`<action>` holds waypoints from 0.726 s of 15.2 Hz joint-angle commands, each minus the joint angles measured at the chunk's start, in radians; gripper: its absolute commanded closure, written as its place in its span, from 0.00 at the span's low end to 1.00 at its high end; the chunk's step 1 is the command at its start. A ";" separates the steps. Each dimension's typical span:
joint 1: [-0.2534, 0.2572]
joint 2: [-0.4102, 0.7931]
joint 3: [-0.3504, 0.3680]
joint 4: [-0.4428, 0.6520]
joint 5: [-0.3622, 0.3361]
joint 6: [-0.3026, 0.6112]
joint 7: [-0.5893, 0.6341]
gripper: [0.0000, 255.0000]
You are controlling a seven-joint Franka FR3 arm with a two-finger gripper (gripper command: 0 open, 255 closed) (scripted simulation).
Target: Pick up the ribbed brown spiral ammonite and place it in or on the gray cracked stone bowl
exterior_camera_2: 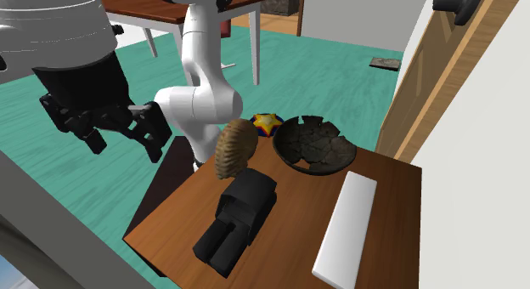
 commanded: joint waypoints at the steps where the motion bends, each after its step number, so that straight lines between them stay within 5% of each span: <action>1: 0.000 0.000 0.000 0.000 0.000 0.000 0.000 0.00; 11: 0.092 -0.146 0.169 -0.061 0.214 -0.047 0.197 0.00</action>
